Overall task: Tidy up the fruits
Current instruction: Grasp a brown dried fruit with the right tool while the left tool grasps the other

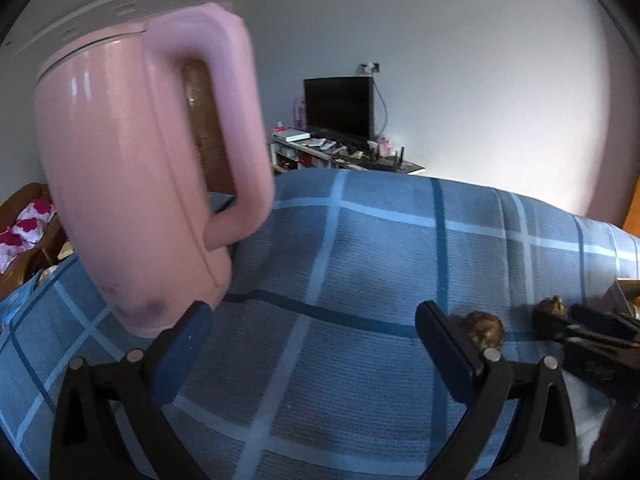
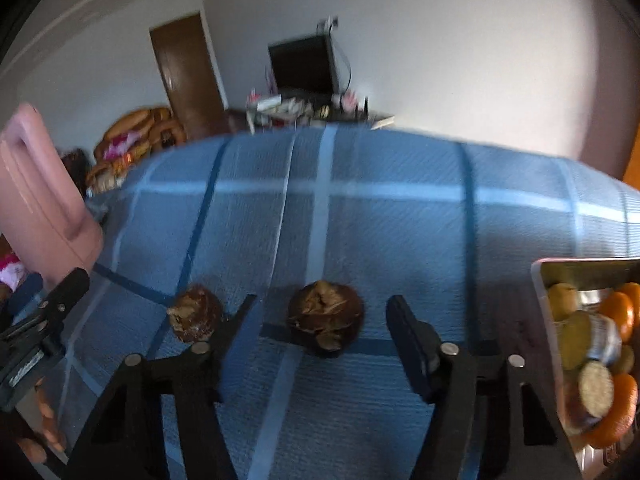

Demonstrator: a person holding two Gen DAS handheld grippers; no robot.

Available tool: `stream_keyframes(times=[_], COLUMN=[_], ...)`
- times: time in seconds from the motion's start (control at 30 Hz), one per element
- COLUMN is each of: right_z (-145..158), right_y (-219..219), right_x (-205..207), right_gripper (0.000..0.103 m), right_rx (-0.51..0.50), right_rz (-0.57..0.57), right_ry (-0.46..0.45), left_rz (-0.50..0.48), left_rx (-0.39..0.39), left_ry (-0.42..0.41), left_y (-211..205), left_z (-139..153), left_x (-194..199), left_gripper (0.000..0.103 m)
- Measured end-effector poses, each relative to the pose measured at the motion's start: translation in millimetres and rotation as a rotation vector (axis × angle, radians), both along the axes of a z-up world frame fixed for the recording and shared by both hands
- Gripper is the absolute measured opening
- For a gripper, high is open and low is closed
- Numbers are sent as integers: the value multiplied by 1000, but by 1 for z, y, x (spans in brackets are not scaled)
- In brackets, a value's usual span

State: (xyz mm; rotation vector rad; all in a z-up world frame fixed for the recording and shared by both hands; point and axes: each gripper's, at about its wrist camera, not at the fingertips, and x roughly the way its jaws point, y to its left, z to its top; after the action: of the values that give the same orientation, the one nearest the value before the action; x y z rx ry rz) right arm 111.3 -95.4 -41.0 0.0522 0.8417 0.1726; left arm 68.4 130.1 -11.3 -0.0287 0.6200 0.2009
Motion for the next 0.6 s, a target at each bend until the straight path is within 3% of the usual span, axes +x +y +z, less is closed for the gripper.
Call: stream_keyframes(times=[0.1,0.13,0.3,0.43,0.6], right_z=[-9,-9,-8,5,25], right_y=[9,12,7,-5,-12], right_x=[8,7,0,-29,-78], right_gripper=[55,46,46,46,46], right_rx=[-40,-62,-14,75,61], right_rz=[14,9,32,68,45], right_ry=[62,58,51,-43,-217], left_rz=[-12,-13,-23,-54,-159], left_rx=[-7,-8,-72,-100,-56], left_ry=[-1,0,5,-2,-17], left_y=[-2,-2,4,3,-16], left_z=[1,0,1,0,2], left_x=[1,1,1,2,-1], left_gripper=[103,103,103,103,103])
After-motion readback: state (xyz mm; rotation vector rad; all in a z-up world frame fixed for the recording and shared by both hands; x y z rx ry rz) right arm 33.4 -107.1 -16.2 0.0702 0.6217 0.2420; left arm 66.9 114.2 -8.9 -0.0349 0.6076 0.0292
